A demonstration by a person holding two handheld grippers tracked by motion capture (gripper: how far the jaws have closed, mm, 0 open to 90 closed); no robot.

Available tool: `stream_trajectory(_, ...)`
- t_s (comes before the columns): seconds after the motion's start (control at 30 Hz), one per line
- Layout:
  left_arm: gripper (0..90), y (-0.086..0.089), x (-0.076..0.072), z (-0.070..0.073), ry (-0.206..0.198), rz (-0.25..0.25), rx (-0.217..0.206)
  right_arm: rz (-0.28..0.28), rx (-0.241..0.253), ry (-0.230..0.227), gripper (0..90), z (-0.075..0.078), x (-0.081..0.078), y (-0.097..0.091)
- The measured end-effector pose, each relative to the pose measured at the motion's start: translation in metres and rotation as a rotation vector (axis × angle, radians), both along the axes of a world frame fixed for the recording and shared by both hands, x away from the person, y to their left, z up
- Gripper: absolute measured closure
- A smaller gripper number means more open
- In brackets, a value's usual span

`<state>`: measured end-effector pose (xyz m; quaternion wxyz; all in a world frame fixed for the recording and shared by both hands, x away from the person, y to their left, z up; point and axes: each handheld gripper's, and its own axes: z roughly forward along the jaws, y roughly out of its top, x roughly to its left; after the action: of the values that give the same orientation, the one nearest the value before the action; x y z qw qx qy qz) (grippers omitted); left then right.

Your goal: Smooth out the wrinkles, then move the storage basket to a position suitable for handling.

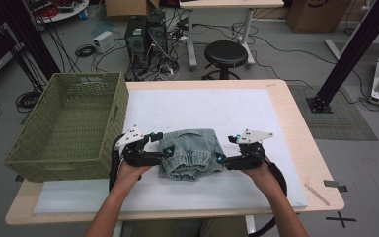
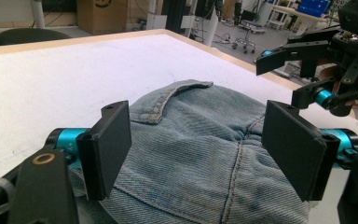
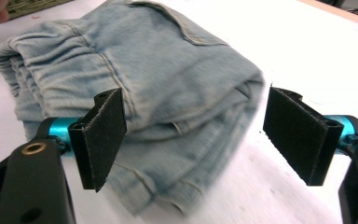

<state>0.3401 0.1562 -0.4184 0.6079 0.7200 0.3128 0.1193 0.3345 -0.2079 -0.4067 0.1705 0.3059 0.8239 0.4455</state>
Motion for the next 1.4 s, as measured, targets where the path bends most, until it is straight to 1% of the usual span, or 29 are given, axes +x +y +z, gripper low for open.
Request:
stream_trajectory(0.13,24.3,0.000,0.000,0.002,-0.008,0.011,0.015,-0.026,0.005,-0.006,21.7,0.000,-0.003,-0.014)
stream_trajectory(0.17,24.3,0.000,0.000,0.003,-0.012,0.011,0.019,-0.034,0.008,-0.008,21.7,0.000,-0.005,-0.020)
stream_trajectory(0.2,24.3,0.000,-0.001,0.004,-0.013,0.014,0.020,-0.034,0.008,-0.008,21.7,0.000,-0.005,-0.020)
stream_trajectory(0.27,24.3,0.000,-0.001,0.005,-0.019,0.018,0.036,-0.051,0.017,-0.012,21.7,0.000,-0.007,-0.027)
stream_trajectory(0.37,24.3,0.000,-0.002,0.007,-0.025,0.023,0.042,-0.055,0.017,-0.012,21.7,0.000,-0.008,-0.030)
stream_trajectory(0.5,24.3,0.000,-0.002,0.007,-0.011,0.027,0.047,-0.063,0.019,-0.018,21.7,0.001,-0.011,-0.034)
stream_trajectory(0.63,24.3,0.001,-0.002,0.007,0.005,0.032,0.034,-0.065,0.010,-0.025,21.7,0.003,-0.013,-0.037)
stream_trajectory(0.77,24.3,0.002,-0.004,0.009,-0.005,0.033,0.022,-0.072,0.012,-0.024,21.7,0.004,-0.014,-0.040)
stream_trajectory(0.97,24.3,0.002,-0.005,0.009,0.001,0.036,0.017,-0.077,0.015,-0.031,21.7,0.005,-0.016,-0.043)
stream_trajectory(1.13,24.3,0.002,-0.006,0.009,0.002,0.044,-0.005,-0.078,0.012,-0.031,21.7,0.005,-0.018,-0.044)
stream_trajectory(1.27,24.3,0.004,-0.006,0.010,-0.002,0.049,0.001,-0.088,0.014,-0.034,21.7,0.005,-0.019,-0.047)
stream_trajectory(1.33,24.3,0.004,-0.006,0.009,0.002,0.055,-0.001,-0.091,0.014,-0.033,21.7,0.005,-0.019,-0.048)
stream_trajectory(1.4,24.2,0.003,-0.006,0.009,0.015,0.059,-0.008,-0.093,0.014,-0.034,21.7,0.004,-0.020,-0.049)
